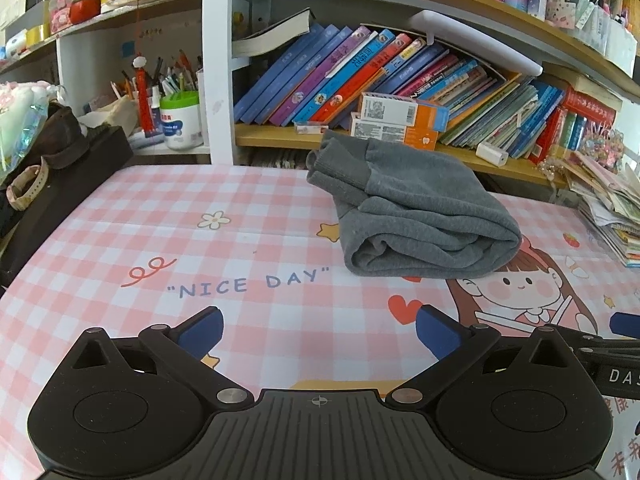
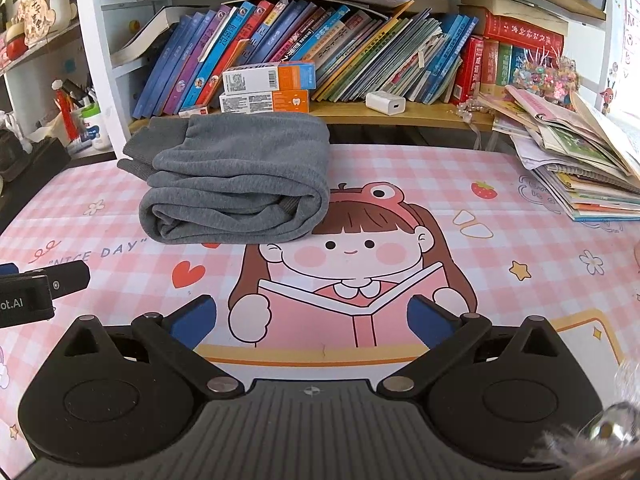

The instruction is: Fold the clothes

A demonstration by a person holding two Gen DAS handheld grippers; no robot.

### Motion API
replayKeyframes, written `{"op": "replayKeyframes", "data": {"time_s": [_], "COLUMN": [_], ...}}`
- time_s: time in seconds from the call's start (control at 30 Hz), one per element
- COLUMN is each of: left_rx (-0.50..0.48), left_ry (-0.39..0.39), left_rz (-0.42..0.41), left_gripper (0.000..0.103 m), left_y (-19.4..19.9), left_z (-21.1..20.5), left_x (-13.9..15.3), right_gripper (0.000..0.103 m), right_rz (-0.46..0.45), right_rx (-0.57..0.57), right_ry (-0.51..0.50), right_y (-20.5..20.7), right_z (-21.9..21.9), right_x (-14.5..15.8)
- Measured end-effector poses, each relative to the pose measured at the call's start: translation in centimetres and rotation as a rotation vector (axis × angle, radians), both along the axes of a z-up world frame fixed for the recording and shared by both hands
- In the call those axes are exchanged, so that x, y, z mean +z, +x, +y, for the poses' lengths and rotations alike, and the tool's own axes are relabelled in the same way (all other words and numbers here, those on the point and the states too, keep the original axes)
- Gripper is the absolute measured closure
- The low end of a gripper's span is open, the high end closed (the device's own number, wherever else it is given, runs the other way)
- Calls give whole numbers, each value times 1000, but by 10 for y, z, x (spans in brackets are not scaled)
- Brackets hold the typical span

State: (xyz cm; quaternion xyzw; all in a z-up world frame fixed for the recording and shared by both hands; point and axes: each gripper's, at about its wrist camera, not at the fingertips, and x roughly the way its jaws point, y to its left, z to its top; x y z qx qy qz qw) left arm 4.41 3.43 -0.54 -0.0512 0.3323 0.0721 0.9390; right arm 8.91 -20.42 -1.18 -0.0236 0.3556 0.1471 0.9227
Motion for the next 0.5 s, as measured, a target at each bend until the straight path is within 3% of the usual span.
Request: {"op": "replayKeyframes", "data": {"time_s": [0.5], "left_rx": [-20], "left_ry": [3], "left_rz": [-9], "left_gripper": [0], "left_y": [-2], "left_z": [-2], "left_x": [1], "right_gripper": [0], "right_rz": [11], "right_rx": [-3], "right_ry": [-1], "right_y": [0], "right_z": [-1], "right_x": [-2]}}
